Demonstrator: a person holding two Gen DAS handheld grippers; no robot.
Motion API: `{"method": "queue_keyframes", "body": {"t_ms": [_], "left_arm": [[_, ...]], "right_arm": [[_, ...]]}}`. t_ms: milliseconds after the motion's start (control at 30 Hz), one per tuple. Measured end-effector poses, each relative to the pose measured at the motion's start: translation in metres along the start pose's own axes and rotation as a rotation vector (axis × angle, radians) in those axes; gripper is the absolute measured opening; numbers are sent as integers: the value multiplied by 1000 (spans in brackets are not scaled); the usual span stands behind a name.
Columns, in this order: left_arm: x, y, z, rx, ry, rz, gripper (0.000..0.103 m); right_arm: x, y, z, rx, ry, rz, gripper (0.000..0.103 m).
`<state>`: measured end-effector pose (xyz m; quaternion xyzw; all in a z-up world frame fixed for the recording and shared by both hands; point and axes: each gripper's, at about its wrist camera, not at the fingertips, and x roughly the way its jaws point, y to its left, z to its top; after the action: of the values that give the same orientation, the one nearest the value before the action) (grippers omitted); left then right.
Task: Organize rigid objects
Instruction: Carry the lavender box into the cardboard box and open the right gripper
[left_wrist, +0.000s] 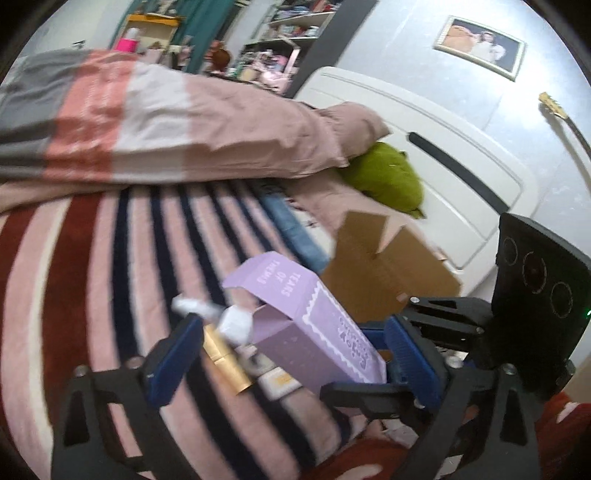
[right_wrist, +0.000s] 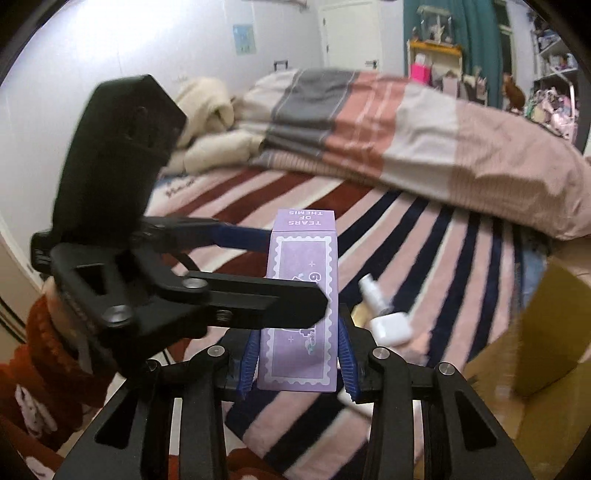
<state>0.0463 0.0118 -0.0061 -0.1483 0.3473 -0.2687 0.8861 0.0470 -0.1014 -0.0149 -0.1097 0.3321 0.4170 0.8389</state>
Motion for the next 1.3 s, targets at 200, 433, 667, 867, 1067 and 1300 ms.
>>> {"method": "queue_keyframes", "body": {"t_ms": [200, 433, 667, 867, 1067, 1300], "left_arm": [[37, -60, 34, 89, 34, -117, 52], [98, -117, 61, 149, 117, -182, 40], [152, -137, 69, 141, 224, -205, 40], [155, -136, 67, 163, 214, -81, 86], [104, -108, 70, 134, 113, -42, 86], [18, -57, 54, 99, -24, 127, 86]], "right_arm": [[-43, -45, 1, 73, -67, -60, 33], [-88, -114, -11, 193, -95, -142, 33], [-90, -163, -21, 277, -15, -186, 33], [-85, -167, -28, 301, 89, -240, 53], [-100, -128, -25, 220, 13, -225, 69], [-101, -52, 2, 60, -85, -74, 69]]}}
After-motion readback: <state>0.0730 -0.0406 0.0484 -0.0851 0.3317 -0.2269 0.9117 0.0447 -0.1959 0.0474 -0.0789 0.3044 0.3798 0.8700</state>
